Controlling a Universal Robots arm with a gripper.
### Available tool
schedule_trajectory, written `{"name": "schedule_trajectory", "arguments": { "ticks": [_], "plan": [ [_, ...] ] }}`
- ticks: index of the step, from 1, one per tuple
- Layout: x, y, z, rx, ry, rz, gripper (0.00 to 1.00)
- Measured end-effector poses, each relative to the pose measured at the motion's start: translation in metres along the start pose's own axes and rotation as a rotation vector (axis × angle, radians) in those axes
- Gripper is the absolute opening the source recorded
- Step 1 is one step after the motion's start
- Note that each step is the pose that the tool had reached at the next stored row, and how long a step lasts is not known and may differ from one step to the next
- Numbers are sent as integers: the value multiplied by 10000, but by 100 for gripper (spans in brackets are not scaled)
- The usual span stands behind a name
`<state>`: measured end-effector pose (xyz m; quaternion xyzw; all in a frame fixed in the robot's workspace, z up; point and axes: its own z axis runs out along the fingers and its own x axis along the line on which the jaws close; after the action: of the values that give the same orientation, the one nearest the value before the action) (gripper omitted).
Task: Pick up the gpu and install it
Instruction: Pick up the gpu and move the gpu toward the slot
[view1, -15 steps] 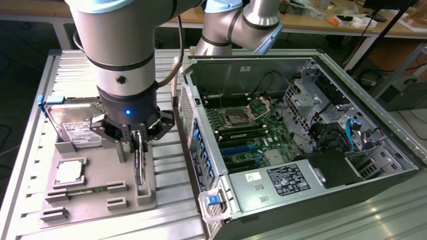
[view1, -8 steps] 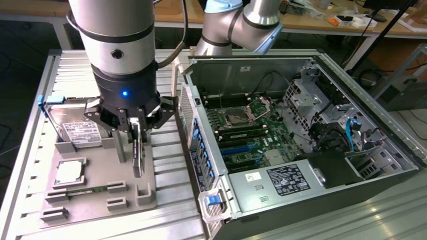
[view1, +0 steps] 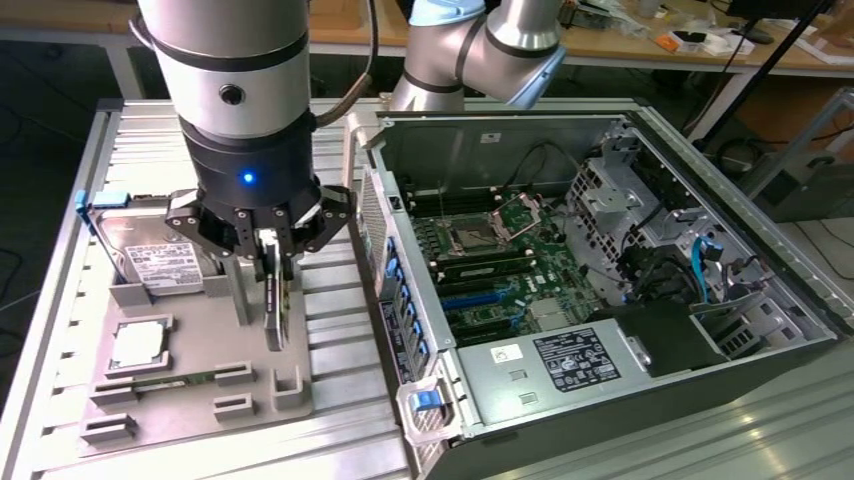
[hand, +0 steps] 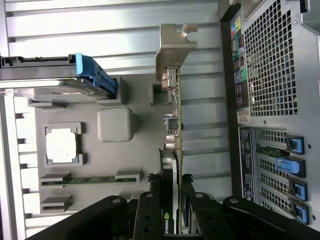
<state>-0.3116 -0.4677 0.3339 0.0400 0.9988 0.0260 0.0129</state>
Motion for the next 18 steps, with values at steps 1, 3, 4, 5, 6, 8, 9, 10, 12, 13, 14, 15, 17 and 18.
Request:
{"name": "schedule_trajectory", "arguments": {
  "ticks": [1, 3, 4, 5, 6, 8, 9, 10, 12, 13, 14, 15, 17, 18],
  "plan": [
    [0, 1, -9, 0, 1, 1, 27],
    [-1, 1, -28, 0, 0, 0, 27],
    [-1, 2, -37, -1, 0, 0, 27],
    [-1, 2, -47, 0, 0, 0, 27],
    [-1, 3, -55, 0, 0, 0, 27],
    [-2, 4, -74, 0, 1, 0, 27],
    [-2, 5, -85, 1, 1, 0, 27],
    [-2, 5, -94, 0, 0, 0, 27],
    [-3, 6, -113, 0, 0, 0, 27],
    [-3, 6, -123, 0, 0, 0, 27],
    [-3, 7, -134, 0, 1, 0, 27],
    [-3, 8, -144, 0, 0, 0, 27],
    [-4, 9, -167, 1, 1, 0, 27],
    [-4, 9, -176, 0, 0, 0, 27]
  ]
}}
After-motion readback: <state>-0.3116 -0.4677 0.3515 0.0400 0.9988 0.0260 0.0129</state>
